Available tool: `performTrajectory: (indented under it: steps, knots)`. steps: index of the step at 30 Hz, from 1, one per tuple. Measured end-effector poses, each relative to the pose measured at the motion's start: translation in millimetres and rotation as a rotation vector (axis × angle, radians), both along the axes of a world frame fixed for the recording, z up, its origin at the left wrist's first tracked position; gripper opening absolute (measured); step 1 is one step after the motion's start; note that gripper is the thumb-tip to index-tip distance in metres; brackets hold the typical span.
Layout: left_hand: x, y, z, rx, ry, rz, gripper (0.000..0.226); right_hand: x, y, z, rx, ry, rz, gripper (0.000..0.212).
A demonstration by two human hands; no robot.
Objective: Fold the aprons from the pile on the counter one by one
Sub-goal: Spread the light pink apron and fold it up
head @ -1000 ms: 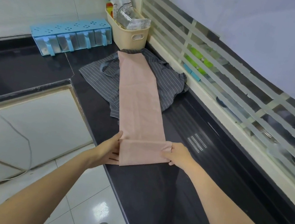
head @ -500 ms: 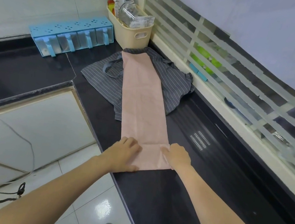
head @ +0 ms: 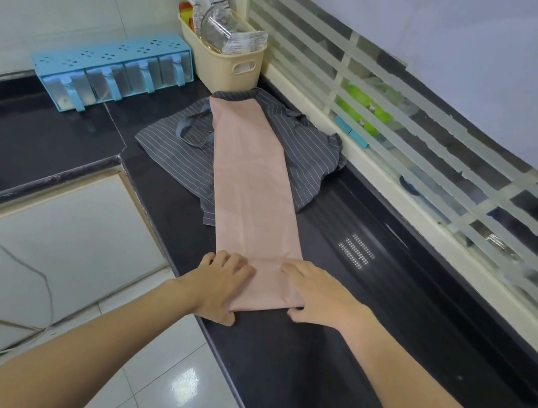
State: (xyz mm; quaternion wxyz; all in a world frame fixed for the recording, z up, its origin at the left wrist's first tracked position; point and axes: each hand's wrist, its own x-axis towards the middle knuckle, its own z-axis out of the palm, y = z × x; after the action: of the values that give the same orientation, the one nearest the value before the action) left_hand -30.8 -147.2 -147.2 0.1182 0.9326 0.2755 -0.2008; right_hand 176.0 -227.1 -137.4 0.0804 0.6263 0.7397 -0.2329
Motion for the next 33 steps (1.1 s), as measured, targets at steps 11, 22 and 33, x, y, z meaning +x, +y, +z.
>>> performTrajectory:
  steps: [11,22,33]
  knots:
    - [-29,46,-8,-0.553,-0.537,0.856,0.020,-4,41,-10,-0.012,0.596,-0.991,0.028]
    - [-25,45,-2,-0.034,-0.137,0.089,0.085,-41,65,-23,0.067,0.000,-0.847,0.035]
    - [-9,60,4,0.145,-0.058,-0.060,0.042,-22,59,-13,0.220,0.075,-0.197,0.041]
